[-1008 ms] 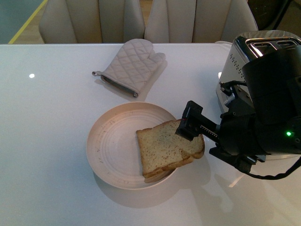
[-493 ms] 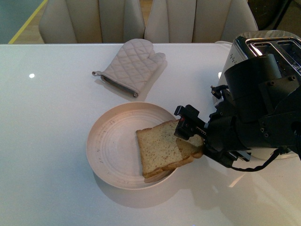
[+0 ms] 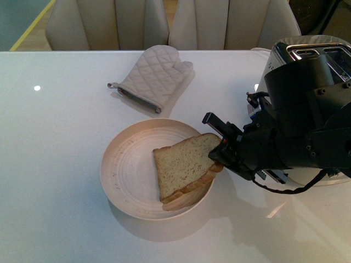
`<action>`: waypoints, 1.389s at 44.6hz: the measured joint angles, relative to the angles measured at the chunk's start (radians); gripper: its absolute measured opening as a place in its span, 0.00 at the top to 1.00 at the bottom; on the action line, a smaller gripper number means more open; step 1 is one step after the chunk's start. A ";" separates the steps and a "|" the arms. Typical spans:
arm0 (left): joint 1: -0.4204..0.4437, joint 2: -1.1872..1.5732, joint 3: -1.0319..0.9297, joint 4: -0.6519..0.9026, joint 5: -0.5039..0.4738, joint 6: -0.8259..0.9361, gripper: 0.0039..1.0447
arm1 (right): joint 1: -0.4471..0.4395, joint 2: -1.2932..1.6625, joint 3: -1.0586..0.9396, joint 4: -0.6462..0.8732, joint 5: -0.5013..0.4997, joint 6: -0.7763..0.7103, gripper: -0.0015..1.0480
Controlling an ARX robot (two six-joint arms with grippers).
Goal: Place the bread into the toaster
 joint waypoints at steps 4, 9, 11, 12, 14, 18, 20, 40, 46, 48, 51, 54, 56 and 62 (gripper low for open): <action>0.000 0.000 0.000 0.000 0.000 0.000 0.06 | -0.002 -0.033 -0.006 0.001 -0.011 0.004 0.97; 0.000 0.000 0.000 0.000 0.000 0.000 0.06 | -0.011 -0.090 -0.012 0.000 -0.020 0.005 0.97; 0.000 0.000 0.000 0.000 0.000 0.000 0.06 | -0.018 -0.128 -0.012 -0.010 -0.019 0.003 0.97; 0.000 0.000 0.000 0.000 0.000 0.000 0.06 | -0.021 -0.140 -0.011 -0.015 -0.017 0.003 0.97; 0.000 0.000 0.000 0.000 0.000 0.000 0.06 | -0.038 -0.214 -0.005 -0.055 -0.006 -0.019 0.97; 0.000 0.000 0.000 0.000 0.000 0.000 0.06 | -0.067 -0.323 0.022 -0.129 0.034 -0.075 0.97; 0.000 0.000 0.000 0.000 0.000 0.000 0.06 | -0.084 -0.381 0.044 -0.171 0.060 -0.119 0.97; 0.000 0.000 0.000 0.000 0.000 0.000 0.06 | -0.278 -0.729 0.185 -0.409 0.296 -0.848 0.97; 0.000 0.000 0.000 0.000 0.000 0.000 0.06 | -0.289 -0.723 0.142 -0.415 0.304 -0.904 0.97; 0.000 0.000 0.000 0.000 0.000 0.000 0.06 | -0.291 -0.723 0.132 -0.417 0.307 -0.912 0.97; 0.000 0.000 0.000 0.000 0.000 0.000 0.06 | -0.291 -0.723 0.122 -0.421 0.312 -0.916 0.97; 0.000 0.000 0.000 0.000 0.000 0.000 0.06 | -0.290 -0.723 0.116 -0.423 0.317 -0.916 0.97; 0.000 0.000 0.000 0.000 0.000 0.000 0.06 | -0.290 -0.723 0.110 -0.424 0.323 -0.916 0.97; 0.000 0.000 0.000 0.000 0.000 0.000 0.06 | -0.284 -0.723 0.086 -0.424 0.328 -0.916 0.97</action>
